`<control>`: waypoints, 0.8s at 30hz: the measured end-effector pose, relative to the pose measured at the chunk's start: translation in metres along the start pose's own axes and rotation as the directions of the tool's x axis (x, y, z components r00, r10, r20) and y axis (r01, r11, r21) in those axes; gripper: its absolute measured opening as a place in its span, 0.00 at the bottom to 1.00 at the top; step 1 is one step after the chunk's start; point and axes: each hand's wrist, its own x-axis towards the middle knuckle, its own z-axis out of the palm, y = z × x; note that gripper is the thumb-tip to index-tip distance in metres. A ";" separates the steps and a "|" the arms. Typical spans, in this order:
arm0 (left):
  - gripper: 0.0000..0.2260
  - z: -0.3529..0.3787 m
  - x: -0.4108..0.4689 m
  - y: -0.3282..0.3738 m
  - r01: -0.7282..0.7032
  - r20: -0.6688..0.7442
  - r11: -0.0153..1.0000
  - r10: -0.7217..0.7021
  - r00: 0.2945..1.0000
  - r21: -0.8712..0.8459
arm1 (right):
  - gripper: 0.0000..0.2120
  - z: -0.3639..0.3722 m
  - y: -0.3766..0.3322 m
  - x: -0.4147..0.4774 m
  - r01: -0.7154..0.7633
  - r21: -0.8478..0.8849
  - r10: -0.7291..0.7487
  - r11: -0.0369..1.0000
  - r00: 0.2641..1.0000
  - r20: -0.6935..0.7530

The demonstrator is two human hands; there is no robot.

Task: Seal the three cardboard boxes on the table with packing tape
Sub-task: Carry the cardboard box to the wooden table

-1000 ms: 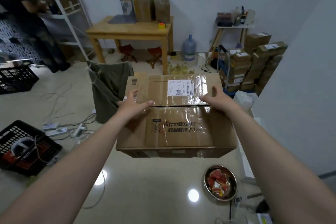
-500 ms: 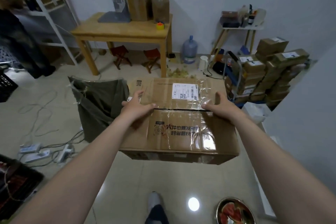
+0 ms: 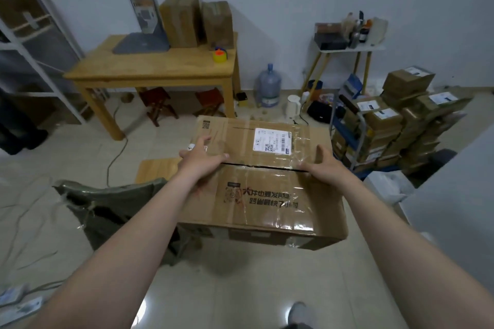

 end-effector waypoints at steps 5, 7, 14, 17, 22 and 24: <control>0.39 0.027 0.107 0.044 0.018 -0.020 0.999 -0.017 1.000 0.028 | 0.50 -0.025 -0.011 0.119 -0.007 0.036 0.008 0.999 1.000 -0.018; 0.40 0.038 0.149 0.065 0.030 -0.022 0.999 -0.029 0.999 0.032 | 0.49 -0.037 -0.016 0.171 -0.019 0.042 0.019 0.999 1.000 -0.003; 0.36 0.046 0.274 0.153 0.087 -0.081 0.995 -0.090 0.993 -0.045 | 0.49 -0.099 -0.064 0.337 0.037 0.047 -0.040 0.998 0.997 0.064; 0.36 0.041 0.320 0.178 0.090 -0.097 0.991 -0.099 0.990 -0.096 | 0.46 -0.120 -0.094 0.394 0.098 0.029 -0.100 0.995 0.992 0.075; 0.35 0.026 0.391 0.210 0.102 -0.139 0.988 -0.117 0.983 -0.113 | 0.45 -0.135 -0.137 0.476 0.142 0.001 -0.141 0.990 0.985 0.097; 0.35 0.019 0.424 0.214 0.100 -0.142 0.988 -0.117 0.983 -0.121 | 0.45 -0.134 -0.152 0.506 0.156 0.002 -0.155 0.988 0.983 0.093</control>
